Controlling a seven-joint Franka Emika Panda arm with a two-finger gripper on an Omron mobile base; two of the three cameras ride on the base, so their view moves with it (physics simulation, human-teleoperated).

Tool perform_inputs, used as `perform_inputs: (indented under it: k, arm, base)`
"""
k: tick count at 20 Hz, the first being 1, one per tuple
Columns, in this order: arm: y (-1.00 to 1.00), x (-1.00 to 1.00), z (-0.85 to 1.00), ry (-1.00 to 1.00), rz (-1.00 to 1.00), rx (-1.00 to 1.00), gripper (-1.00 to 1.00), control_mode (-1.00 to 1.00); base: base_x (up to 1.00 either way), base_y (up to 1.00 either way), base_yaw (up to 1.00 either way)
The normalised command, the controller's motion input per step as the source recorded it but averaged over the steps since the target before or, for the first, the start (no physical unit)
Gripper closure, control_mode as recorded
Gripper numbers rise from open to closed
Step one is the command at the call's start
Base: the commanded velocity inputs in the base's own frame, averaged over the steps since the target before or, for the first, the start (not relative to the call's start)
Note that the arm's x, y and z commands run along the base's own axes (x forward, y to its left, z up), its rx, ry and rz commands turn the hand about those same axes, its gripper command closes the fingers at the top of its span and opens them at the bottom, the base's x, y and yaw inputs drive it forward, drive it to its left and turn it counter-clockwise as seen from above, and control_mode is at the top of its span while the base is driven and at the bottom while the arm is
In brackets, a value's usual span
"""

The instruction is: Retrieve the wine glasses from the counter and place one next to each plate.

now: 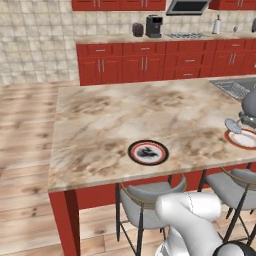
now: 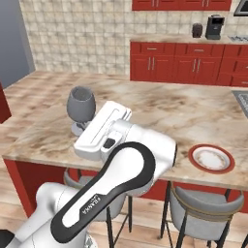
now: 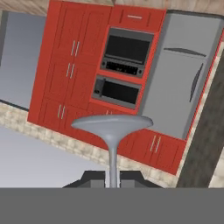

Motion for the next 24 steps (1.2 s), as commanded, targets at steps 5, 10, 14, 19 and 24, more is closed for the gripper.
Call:
perform_inputs:
  k: [5, 10, 14, 19, 24]
  arm:
    - [-0.09, 0.21, -0.20, 0.00, 0.00, -0.02, 1.00, -1.00]
    - [-0.20, 0.17, -0.44, -0.02, 0.00, -0.15, 1.00, -1.00]
    - [-0.02, 0.46, -0.51, 0.00, 0.00, -0.19, 1.00, -1.00]
    - [0.00, 0.57, -0.49, 0.00, 0.00, -0.17, 1.00, -1.00]
    - [0.00, 0.77, -0.53, 0.05, 0.00, -0.02, 1.00, -1.00]
  base:
    - [0.17, -0.05, -0.06]
    - [0.00, 0.00, 0.00]
    - [0.00, 0.00, 0.00]
    - [0.00, 0.00, 0.00]
    - [0.00, 0.00, 0.00]
